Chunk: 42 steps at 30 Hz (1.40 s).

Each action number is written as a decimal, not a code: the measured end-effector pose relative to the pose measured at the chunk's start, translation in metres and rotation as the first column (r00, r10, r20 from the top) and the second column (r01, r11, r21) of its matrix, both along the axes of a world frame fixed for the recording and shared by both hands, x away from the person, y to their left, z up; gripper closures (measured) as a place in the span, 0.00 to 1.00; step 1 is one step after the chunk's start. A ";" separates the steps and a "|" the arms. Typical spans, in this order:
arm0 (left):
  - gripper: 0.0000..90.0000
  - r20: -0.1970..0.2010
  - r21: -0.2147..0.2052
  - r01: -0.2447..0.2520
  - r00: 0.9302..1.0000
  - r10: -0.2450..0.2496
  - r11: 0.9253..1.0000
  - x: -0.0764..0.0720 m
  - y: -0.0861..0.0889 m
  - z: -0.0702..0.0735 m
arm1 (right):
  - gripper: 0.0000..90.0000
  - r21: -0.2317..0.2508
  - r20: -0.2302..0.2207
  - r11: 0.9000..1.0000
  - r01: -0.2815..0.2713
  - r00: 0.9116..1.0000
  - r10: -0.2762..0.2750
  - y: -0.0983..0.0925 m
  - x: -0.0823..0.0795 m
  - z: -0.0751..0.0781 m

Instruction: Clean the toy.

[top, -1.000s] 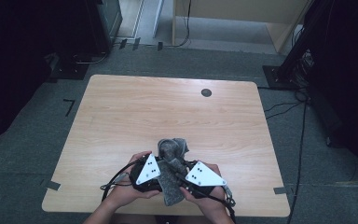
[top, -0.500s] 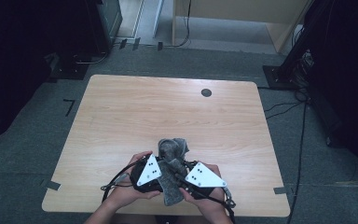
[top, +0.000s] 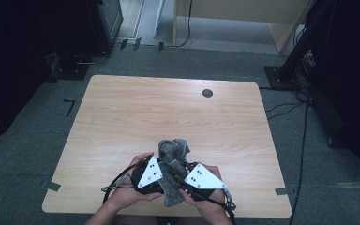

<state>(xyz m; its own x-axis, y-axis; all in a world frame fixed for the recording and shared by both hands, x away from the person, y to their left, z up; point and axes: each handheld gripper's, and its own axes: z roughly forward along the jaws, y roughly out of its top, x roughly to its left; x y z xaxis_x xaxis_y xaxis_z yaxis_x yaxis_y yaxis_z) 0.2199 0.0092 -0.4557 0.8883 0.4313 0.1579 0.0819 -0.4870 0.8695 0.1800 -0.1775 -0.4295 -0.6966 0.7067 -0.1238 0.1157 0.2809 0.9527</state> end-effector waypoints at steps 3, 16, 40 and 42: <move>0.38 0.002 -0.013 0.002 1.000 -0.002 1.000 0.000 0.002 0.002 | 0.76 0.020 -0.003 1.000 0.008 1.000 -0.008 -0.007 0.004 0.001; 0.38 0.009 -0.009 0.003 1.000 -0.003 1.000 -0.001 0.000 0.001 | 0.75 -0.025 0.021 1.000 -0.009 1.000 0.009 0.003 -0.003 0.001; 0.38 0.001 -0.060 -0.013 1.000 0.013 0.998 0.003 0.008 0.006 | 0.77 0.056 -0.029 0.990 0.131 0.991 -0.130 -0.028 0.010 0.005; 0.38 0.001 -0.041 0.009 1.000 -0.009 0.999 -0.001 0.002 0.003 | 0.77 0.037 0.003 0.994 0.101 0.995 -0.101 -0.016 0.005 0.006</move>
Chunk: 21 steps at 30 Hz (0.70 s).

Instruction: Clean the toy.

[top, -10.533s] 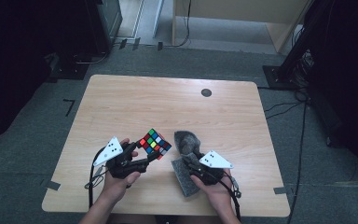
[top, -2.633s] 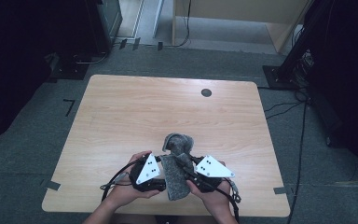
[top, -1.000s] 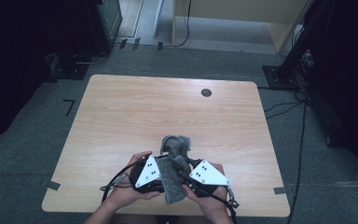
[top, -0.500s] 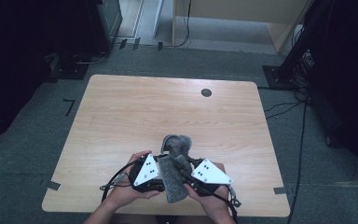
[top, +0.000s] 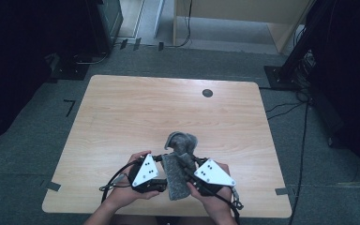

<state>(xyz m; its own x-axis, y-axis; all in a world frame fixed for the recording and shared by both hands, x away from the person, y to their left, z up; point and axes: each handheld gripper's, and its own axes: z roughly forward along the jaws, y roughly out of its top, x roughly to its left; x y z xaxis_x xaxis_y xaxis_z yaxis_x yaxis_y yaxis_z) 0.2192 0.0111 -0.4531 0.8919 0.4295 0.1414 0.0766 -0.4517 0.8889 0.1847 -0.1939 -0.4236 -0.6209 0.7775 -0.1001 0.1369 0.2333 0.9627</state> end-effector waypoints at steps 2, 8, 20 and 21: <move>0.38 0.009 0.026 0.013 1.000 -0.013 1.000 -0.004 -0.006 -0.004 | 0.77 -0.033 0.011 0.999 -0.029 0.999 0.030 0.013 -0.007 -0.002; 0.38 0.013 -0.008 0.004 1.000 -0.004 1.000 -0.002 0.001 0.000 | 0.77 -0.011 -0.004 1.000 -0.006 1.000 0.006 0.004 0.000 -0.004; 0.38 0.002 0.005 -0.002 1.000 0.002 1.000 -0.003 -0.004 -0.002 | 0.76 -0.117 0.044 0.993 -0.021 0.999 0.026 0.023 -0.011 -0.003; 0.38 -0.001 -0.004 -0.001 1.000 0.001 1.000 -0.002 -0.003 -0.001 | 0.76 -0.096 0.035 0.995 -0.018 0.999 0.021 0.019 -0.008 -0.003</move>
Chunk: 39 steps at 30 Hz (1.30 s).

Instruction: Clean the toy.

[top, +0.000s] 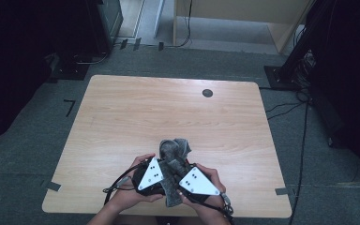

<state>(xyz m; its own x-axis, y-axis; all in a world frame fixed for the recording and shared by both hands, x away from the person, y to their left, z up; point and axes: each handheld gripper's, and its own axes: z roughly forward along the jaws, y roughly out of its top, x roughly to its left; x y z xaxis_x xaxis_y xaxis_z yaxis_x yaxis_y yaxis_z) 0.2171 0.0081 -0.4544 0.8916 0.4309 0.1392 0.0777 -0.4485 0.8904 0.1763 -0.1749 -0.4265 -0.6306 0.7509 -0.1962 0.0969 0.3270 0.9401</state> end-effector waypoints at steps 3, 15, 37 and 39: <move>0.38 0.003 -0.029 -0.001 1.000 0.001 1.000 0.001 0.004 0.003 | 0.77 0.037 -0.040 0.996 0.084 0.996 -0.083 -0.016 0.009 0.001; 0.38 0.020 -0.034 -0.006 1.000 0.007 0.999 0.001 0.006 0.006 | 0.76 0.029 0.024 0.999 -0.016 1.000 0.015 -0.001 -0.004 0.006; 0.38 0.034 -0.111 0.009 0.999 -0.005 0.994 0.002 0.017 0.013 | 0.76 0.155 -0.048 0.986 0.062 0.997 -0.055 -0.032 0.011 0.010; 0.38 0.035 -0.106 0.013 0.999 -0.009 0.994 0.001 0.015 0.012 | 0.76 0.154 -0.017 0.988 -0.003 1.000 0.006 -0.023 0.005 0.012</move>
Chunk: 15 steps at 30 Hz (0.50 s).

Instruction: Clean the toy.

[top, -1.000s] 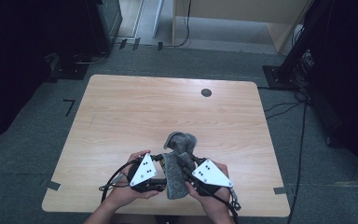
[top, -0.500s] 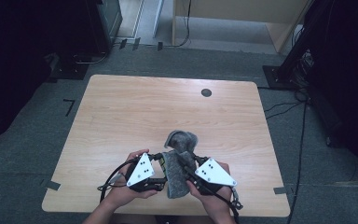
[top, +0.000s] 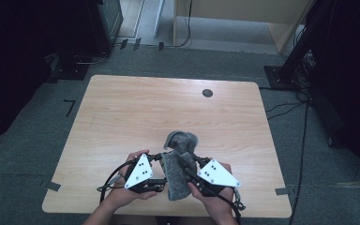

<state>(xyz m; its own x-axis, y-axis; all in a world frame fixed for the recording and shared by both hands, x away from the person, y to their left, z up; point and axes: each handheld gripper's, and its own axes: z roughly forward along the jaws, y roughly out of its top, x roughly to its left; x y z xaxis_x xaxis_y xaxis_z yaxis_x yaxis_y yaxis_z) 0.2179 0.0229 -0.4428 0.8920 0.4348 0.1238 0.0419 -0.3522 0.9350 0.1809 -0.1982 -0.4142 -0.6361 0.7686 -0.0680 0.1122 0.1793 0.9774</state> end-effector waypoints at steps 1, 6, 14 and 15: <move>0.38 0.003 0.006 0.003 1.000 -0.003 1.000 0.000 -0.001 -0.001 | 0.75 -0.015 0.015 1.000 -0.020 1.000 0.020 0.005 -0.003 0.001; 0.38 0.009 -0.001 0.004 1.000 -0.004 1.000 -0.001 0.001 0.001 | 0.76 0.024 -0.029 0.999 0.021 0.999 -0.020 -0.001 0.004 -0.002; 0.38 -0.018 -0.022 0.014 1.000 -0.014 1.000 0.002 0.004 0.002 | 0.77 0.046 -0.054 0.996 0.077 0.996 -0.075 -0.010 0.007 -0.003; 0.38 -0.017 -0.010 0.016 1.000 -0.016 1.000 0.001 0.002 0.001 | 0.76 0.055 -0.050 0.997 0.050 0.998 -0.047 -0.005 0.004 -0.002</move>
<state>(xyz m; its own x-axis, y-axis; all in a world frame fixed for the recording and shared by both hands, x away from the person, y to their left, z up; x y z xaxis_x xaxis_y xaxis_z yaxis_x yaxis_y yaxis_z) 0.2192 0.0254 -0.4419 0.9007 0.4218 0.1043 0.0524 -0.3438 0.9376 0.1849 -0.2035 -0.4163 -0.5994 0.8004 0.0066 0.1675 0.1174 0.9789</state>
